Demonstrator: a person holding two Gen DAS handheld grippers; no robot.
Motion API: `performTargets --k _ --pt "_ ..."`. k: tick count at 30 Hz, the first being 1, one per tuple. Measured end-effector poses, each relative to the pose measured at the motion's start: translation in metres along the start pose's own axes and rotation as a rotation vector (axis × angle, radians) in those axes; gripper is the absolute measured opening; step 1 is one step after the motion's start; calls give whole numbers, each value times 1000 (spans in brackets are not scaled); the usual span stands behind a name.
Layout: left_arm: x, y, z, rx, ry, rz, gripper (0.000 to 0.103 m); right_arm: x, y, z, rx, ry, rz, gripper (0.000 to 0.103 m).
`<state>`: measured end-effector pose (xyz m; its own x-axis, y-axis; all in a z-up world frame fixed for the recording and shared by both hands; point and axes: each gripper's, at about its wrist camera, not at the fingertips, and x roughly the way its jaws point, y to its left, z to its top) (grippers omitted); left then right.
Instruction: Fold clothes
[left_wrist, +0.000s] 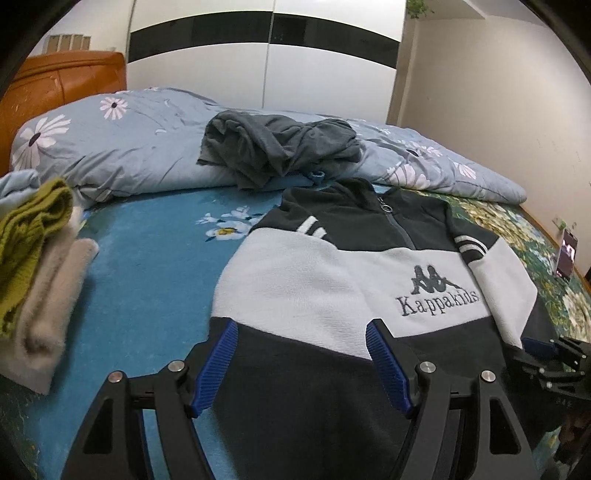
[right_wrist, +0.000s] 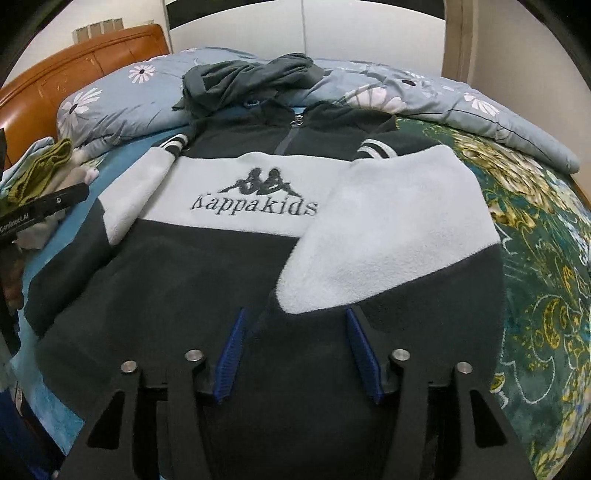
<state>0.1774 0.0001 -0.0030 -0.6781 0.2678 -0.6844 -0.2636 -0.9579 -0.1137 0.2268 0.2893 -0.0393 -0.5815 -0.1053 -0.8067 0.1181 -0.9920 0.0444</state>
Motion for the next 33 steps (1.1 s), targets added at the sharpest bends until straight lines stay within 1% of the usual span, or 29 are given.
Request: performTargets --k 1,2,3,4,6,8,9,13,15,18,21,24,26,28,30,33 --pt "1 -1 0 3 1 1 76 -1 -3 0 12 -2 -3 38" --pt "2 -3 0 7 2 3 76 -2 -8 0 34 -3 8 30" --pt "2 -4 0 10 3 4 76 -4 -14 0 56 -4 20 18" --pt "3 -5 0 13 4 6 76 -5 -19 0 78 -5 31 13" --pt "5 -7 1 19 6 9 76 -12 -33 0 139 -13 88 10" --pt "7 -10 1 26 9 12 76 -24 -51 3 196 -33 140 9" --pt "7 -11 1 29 10 13 76 -32 -60 5 214 -47 151 9" --pt "6 -12 4 26 -2 12 76 -63 -104 28 214 -116 40 9" --pt "6 -11 6 24 -6 21 76 -74 -137 46 235 -139 -36 9" --pt "7 -9 9 23 -11 35 76 -84 -186 72 276 -165 -143 9" --pt "9 -7 12 19 -11 56 76 -85 -230 94 311 -181 -251 9" --pt "15 -4 15 5 -2 75 76 -76 -275 110 363 -176 -344 8" --pt "18 -3 17 -5 3 84 76 -64 -301 117 398 -161 -389 8" --pt "22 -2 19 -9 9 87 76 -46 -322 121 431 -131 -416 8" --pt "25 -2 21 -8 15 91 76 -24 -336 122 450 -91 -438 8" --pt "28 -5 22 8 25 99 76 9 -345 119 448 -22 -466 8"
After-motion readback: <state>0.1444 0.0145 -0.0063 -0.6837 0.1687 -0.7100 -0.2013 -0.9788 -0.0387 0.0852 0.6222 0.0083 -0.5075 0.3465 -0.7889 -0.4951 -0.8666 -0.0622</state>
